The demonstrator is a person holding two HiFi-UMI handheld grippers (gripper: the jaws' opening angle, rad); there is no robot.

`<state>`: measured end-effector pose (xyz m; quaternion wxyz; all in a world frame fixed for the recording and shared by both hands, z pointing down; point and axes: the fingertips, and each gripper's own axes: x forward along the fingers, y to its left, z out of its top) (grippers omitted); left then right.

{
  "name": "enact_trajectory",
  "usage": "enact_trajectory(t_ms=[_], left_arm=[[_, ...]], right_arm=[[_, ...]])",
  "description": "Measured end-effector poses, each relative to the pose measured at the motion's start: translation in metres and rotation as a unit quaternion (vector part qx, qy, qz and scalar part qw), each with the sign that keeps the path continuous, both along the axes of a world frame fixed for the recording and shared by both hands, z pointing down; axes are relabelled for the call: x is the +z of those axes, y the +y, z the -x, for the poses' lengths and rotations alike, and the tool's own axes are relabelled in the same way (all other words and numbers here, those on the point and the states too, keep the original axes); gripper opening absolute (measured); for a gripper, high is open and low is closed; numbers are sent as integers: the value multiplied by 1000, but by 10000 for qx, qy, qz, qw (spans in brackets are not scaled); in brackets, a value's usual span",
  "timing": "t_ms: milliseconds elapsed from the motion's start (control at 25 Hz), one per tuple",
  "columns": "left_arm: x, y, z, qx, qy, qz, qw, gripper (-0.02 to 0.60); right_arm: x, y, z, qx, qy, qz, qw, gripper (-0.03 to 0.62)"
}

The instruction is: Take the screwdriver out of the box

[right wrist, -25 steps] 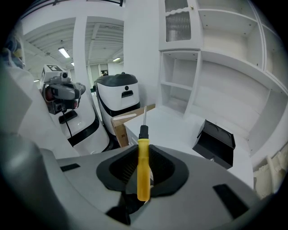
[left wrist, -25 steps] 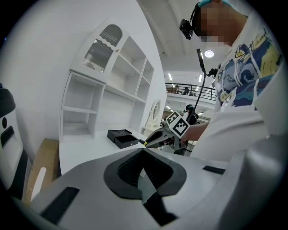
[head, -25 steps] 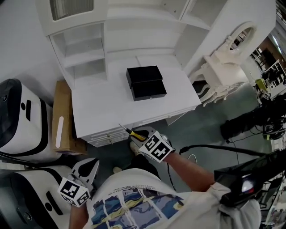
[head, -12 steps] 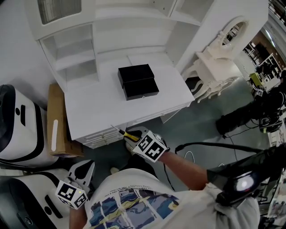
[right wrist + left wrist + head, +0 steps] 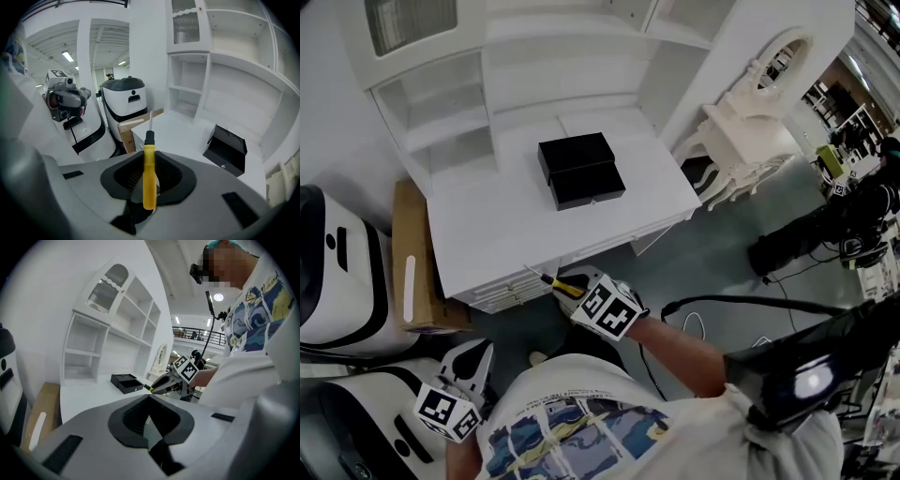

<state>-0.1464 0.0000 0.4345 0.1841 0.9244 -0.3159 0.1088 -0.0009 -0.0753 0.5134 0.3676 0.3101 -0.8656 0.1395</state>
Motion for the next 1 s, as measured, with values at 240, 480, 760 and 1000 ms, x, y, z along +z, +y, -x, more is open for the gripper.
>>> enact_trajectory(t_ms=[240, 480, 760, 1000], left_arm=[[2, -3, 0, 33, 14, 21, 10000, 14], [4, -10, -2, 78, 15, 82, 9999, 14], [4, -20, -6, 161, 6, 125, 9998, 14], [7, -44, -16, 236, 11, 159, 9996, 14]], right_arm=[[4, -2, 2, -15, -19, 2, 10000, 92], [6, -7, 1, 0, -23, 42, 10000, 92], [7, -12, -3, 38, -8, 137, 9999, 92], [10, -33, -10, 37, -26, 146, 9999, 93]])
